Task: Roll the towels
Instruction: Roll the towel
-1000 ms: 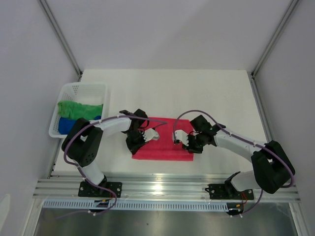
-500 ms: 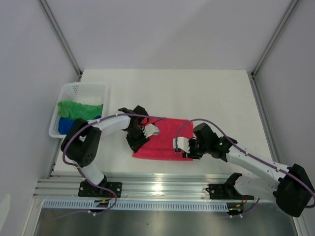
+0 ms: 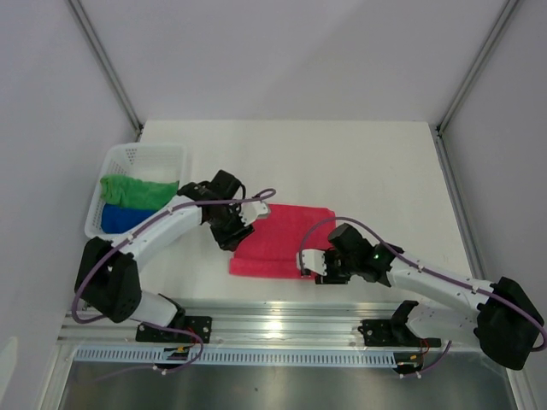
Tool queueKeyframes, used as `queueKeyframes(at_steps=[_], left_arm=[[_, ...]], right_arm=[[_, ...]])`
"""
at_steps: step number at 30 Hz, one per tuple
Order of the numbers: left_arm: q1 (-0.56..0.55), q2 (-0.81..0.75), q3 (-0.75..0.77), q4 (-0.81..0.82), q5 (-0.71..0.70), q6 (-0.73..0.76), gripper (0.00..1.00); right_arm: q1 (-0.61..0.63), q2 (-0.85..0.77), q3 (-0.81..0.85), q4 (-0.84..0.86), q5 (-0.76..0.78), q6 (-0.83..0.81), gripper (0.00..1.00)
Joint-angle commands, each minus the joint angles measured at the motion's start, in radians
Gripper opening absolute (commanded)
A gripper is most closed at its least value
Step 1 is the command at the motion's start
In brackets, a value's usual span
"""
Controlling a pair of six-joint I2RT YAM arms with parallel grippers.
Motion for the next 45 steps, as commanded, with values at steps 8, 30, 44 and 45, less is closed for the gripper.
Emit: queueKeyframes(at_steps=[8,30,44,45], left_arm=[[-0.183,-0.238,-0.254,0.112,0.132,0.096,0.55],[-0.253,0.016,-0.357,0.361,-0.142,0.105,0.49],[-0.254,-0.013,-0.354,0.355,-0.204,0.019,0.01],[-0.254,-0.029,-0.355,0.35,-0.208,0.005,0.01]], right_arm=[[0.035,0.05,-0.034,0.088,-0.028,0.044,0.48],[0.04,0.203,-0.028,0.042,0.015,0.062,0.37],[0.038,0.185,-0.002,-0.025,-0.007,0.059,0.0],[0.038,0.179,0.006,-0.038,-0.014,0.061,0.0]])
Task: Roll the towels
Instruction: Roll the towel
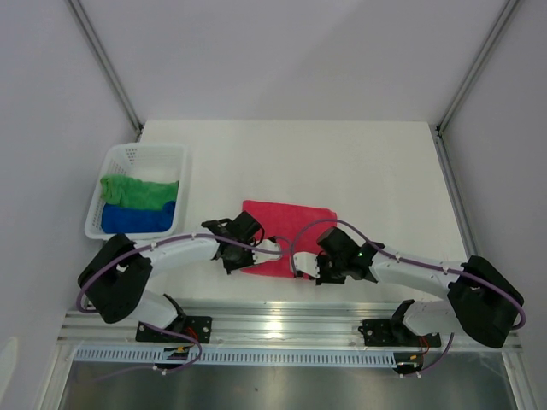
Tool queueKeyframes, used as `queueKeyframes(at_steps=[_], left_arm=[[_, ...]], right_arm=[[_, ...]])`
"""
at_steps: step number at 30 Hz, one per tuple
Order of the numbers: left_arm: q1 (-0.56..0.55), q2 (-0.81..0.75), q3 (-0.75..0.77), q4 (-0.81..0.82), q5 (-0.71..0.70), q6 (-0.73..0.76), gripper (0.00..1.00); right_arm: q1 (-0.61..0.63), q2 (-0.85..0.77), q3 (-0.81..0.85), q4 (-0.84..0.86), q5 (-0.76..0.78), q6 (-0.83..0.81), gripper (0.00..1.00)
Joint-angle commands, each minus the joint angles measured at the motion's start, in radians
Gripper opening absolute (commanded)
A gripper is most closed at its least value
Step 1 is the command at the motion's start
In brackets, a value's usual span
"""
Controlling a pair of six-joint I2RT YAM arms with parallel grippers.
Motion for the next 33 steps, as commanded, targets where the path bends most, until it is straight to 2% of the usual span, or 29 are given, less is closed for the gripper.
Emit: queueKeyframes(at_steps=[1,7,16,23,27,33], left_arm=[[-0.001,-0.054,-0.022,0.021,-0.029,-0.052,0.01],[-0.001,-0.108,-0.005,-0.086,0.073,-0.094,0.01],[-0.001,-0.174,0.012,-0.2,0.119,-0.1,0.01],[-0.001,-0.271,0.119,-0.378,0.172,-0.086,0.01],[0.002,-0.25,0.154,-0.387,0.204,-0.06,0.01],[0.094,-0.063,0.234,-0.37,0.233,-0.011,0.01]], right_arm=[[0.005,-0.005,0.026,-0.144,-0.044,0.016,0.0],[0.005,-0.065,0.073,-0.259,-0.15,0.029,0.0],[0.005,-0.099,0.119,-0.376,-0.238,0.025,0.0],[0.007,-0.148,0.219,-0.474,-0.344,0.049,0.0],[-0.004,-0.12,0.23,-0.477,-0.348,0.043,0.0],[-0.128,0.038,0.236,-0.497,-0.409,0.003,0.0]])
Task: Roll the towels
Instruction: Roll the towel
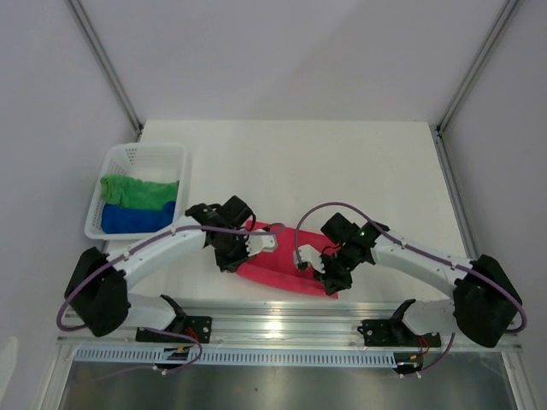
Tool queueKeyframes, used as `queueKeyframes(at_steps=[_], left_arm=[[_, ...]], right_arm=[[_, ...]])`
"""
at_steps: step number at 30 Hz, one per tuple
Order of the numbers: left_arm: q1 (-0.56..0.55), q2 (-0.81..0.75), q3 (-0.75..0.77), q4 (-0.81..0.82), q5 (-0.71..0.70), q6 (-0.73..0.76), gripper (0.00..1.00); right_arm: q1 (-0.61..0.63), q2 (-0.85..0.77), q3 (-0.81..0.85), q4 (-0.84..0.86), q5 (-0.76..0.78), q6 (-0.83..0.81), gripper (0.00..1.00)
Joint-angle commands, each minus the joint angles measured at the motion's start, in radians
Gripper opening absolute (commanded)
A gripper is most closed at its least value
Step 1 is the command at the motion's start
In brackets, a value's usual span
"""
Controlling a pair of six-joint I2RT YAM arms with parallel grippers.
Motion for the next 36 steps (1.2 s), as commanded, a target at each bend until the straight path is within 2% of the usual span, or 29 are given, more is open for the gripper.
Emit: queueKeyframes(at_steps=[1,8,15,20,21,23,24,28,31,34,36], left_arm=[[0.056,0.099,0.085,-0.003,0.04,0.043,0.01],[0.137,0.237,0.168,-0.027,0.06,0.106,0.01],[0.149,0.347,0.243,-0.059,0.076,0.122,0.01],[0.166,0.385,0.266,-0.049,0.068,0.105,0.12],[0.169,0.392,0.27,-0.038,0.066,0.093,0.22],[0.18,0.407,0.29,-0.003,0.063,0.06,0.28],[0.182,0.41,0.293,0.013,0.057,0.045,0.36],[0.203,0.413,0.314,0.059,0.048,-0.015,0.41],[0.22,0.389,0.325,0.066,0.057,-0.032,0.42],[0.247,0.352,0.332,0.068,0.054,-0.053,0.43],[0.254,0.337,0.334,0.06,0.056,-0.053,0.45]], right_arm=[[-0.069,0.067,0.028,-0.034,-0.05,-0.017,0.0],[-0.17,0.068,0.04,-0.004,-0.088,0.012,0.0],[-0.204,0.122,0.04,0.049,-0.07,0.04,0.01],[-0.236,0.142,0.031,0.131,-0.011,0.106,0.16],[-0.242,0.143,0.029,0.144,0.005,0.113,0.18],[-0.253,0.143,0.02,0.196,0.029,0.15,0.22],[-0.256,0.142,0.017,0.211,0.05,0.159,0.23],[-0.264,0.134,0.017,0.271,0.128,0.219,0.29],[-0.266,0.104,0.02,0.291,0.192,0.247,0.3],[-0.266,0.056,0.011,0.312,0.249,0.284,0.4],[-0.267,0.035,0.009,0.294,0.253,0.281,0.41]])
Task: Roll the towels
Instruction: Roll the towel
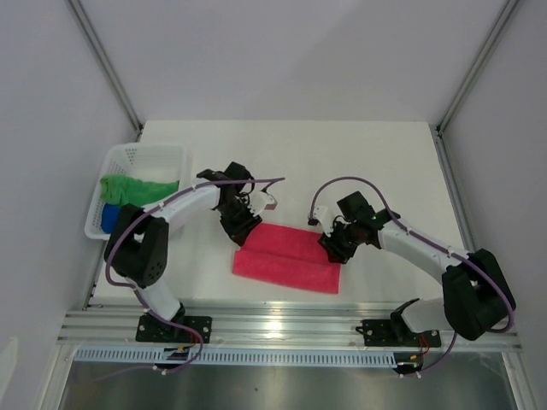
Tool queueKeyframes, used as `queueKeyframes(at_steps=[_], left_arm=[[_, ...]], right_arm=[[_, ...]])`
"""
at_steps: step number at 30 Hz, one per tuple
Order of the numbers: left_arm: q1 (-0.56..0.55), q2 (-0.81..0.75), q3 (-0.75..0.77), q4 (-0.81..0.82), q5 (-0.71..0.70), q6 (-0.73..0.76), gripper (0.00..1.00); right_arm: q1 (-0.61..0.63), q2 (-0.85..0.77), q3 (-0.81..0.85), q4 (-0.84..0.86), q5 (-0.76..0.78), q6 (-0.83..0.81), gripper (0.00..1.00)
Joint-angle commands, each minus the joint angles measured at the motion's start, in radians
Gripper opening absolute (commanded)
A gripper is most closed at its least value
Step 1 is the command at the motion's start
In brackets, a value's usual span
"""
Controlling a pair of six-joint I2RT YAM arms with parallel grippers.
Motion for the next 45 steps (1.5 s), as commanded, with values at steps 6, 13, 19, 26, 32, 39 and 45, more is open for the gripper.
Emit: queueKeyframes(at_steps=[6,13,19,26,32,39,45], left_arm=[[0.021,-0.205,0.009,-0.008,0.043,-0.018,0.4],[-0.112,-0.467,-0.242,0.023,0.035,0.102,0.48],[-0.258,-0.518,-0.465,0.205,-0.108,0.162,0.52],[-0.32,-0.518,-0.57,0.357,-0.177,0.176,0.56],[-0.343,-0.446,-0.585,0.402,-0.222,0.163,0.57],[-0.348,-0.362,-0.593,0.437,-0.26,0.151,0.48],[-0.349,-0.352,-0.593,0.437,-0.283,0.107,0.01]], right_arm=[[0.04,-0.202,-0.013,0.012,0.133,0.036,0.36],[0.356,-0.433,-0.2,0.068,0.111,-0.119,0.41],[0.462,-0.367,-0.245,0.103,0.212,-0.072,0.43],[0.509,-0.228,-0.242,0.143,0.285,-0.014,0.46],[0.51,-0.208,-0.25,0.118,0.314,-0.012,0.47],[0.509,-0.192,-0.257,0.098,0.312,-0.015,0.48],[0.51,-0.189,-0.257,0.085,0.286,-0.023,0.27]])
